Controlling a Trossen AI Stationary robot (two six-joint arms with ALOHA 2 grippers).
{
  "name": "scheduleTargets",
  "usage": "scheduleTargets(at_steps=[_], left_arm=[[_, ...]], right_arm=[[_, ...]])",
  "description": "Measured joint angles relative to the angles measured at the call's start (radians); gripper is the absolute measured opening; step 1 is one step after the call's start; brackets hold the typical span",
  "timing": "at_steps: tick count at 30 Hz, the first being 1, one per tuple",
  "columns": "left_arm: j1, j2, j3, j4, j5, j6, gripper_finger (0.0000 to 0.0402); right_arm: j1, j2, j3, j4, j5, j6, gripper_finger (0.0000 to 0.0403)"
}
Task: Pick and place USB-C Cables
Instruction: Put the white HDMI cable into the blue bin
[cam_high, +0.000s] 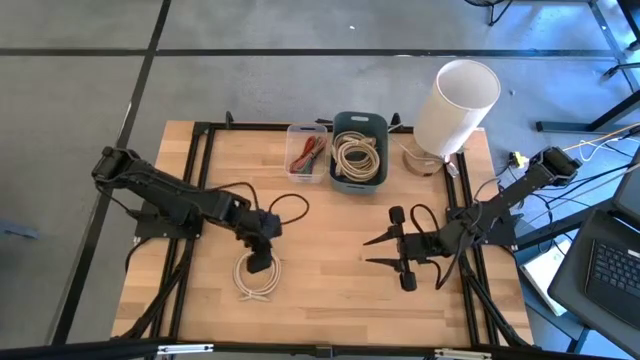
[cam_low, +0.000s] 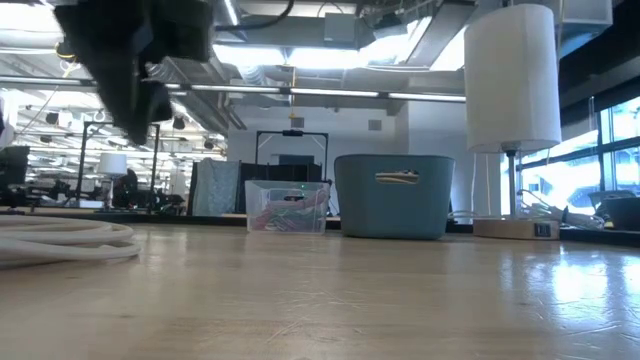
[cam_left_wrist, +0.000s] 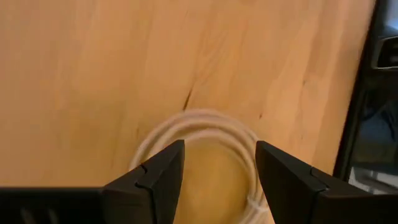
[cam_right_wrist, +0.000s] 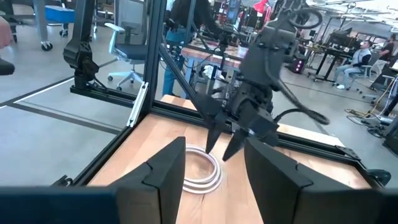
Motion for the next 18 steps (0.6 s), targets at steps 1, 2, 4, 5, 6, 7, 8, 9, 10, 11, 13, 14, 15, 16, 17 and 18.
scheduleTargets(at_steps=[1, 2, 4, 5, 6, 7, 8, 9, 10, 11, 13, 14, 15, 16, 17, 18], left_arm=[[-0.009, 0.000, 0.000, -0.015, -0.010, -0.039, 0.0191], [-0.019, 0.000, 0.000, -0.017, -0.019, -0.077, 0.0191], [-0.042, 0.000, 0.000, -0.005, -0.041, -0.144, 0.0191], [-0.056, 0.000, 0.000, -0.004, -0.062, -0.175, 0.0191], [-0.068, 0.000, 0.000, -0.007, -0.086, -0.205, 0.0191], [-0.082, 0.000, 0.000, -0.010, -0.107, -0.231, 0.0191], [-0.094, 0.000, 0.000, -0.012, -0.120, -0.250, 0.0191], [-0.105, 0.000, 0.000, -0.015, -0.128, -0.261, 0.0191], [-0.115, 0.000, 0.000, -0.021, -0.135, -0.266, 0.0191], [-0.124, 0.000, 0.000, -0.032, -0.139, -0.271, 0.0191], [-0.140, 0.005, 0.000, -0.058, -0.154, -0.269, 0.0191], [-0.147, 0.014, 0.000, -0.063, -0.164, -0.253, 0.0191], [-0.156, 0.023, 0.000, -0.071, -0.174, -0.225, 0.0191], [-0.164, 0.033, 0.000, -0.079, -0.184, -0.194, 0.0191], [-0.170, 0.050, 0.000, -0.080, -0.188, -0.161, 0.0191], [-0.176, 0.070, 0.001, -0.079, -0.189, -0.123, 0.0191]], right_arm=[[0.000, 0.000, 0.000, -0.004, 0.000, 0.000, 0.0166], [0.000, 0.000, 0.000, -0.005, 0.000, 0.000, 0.0166], [0.000, 0.000, 0.000, -0.011, 0.000, 0.016, 0.0166], [0.000, 0.000, 0.000, -0.016, -0.001, 0.024, 0.0166], [0.000, 0.000, 0.000, -0.022, -0.003, 0.027, 0.0166], [0.000, 0.000, 0.000, -0.026, -0.003, 0.027, 0.0166], [0.000, 0.000, 0.000, -0.030, -0.003, 0.027, 0.0166], [0.000, 0.000, 0.000, -0.033, -0.003, 0.030, 0.0166], [0.000, 0.000, 0.000, -0.034, -0.003, 0.034, 0.0166], [0.000, 0.000, 0.000, -0.035, -0.003, 0.041, 0.0166], [0.000, 0.000, 0.000, -0.041, -0.003, 0.049, 0.0166], [0.000, 0.000, 0.000, -0.044, -0.003, 0.049, 0.0166], [0.000, 0.000, 0.000, -0.045, -0.003, 0.049, 0.0166], [0.000, 0.000, 0.000, -0.045, -0.003, 0.049, 0.0166], [0.000, 0.000, 0.000, -0.045, -0.003, 0.049, 0.0166], [0.000, 0.000, 0.000, -0.045, -0.003, 0.049, 0.0166]])
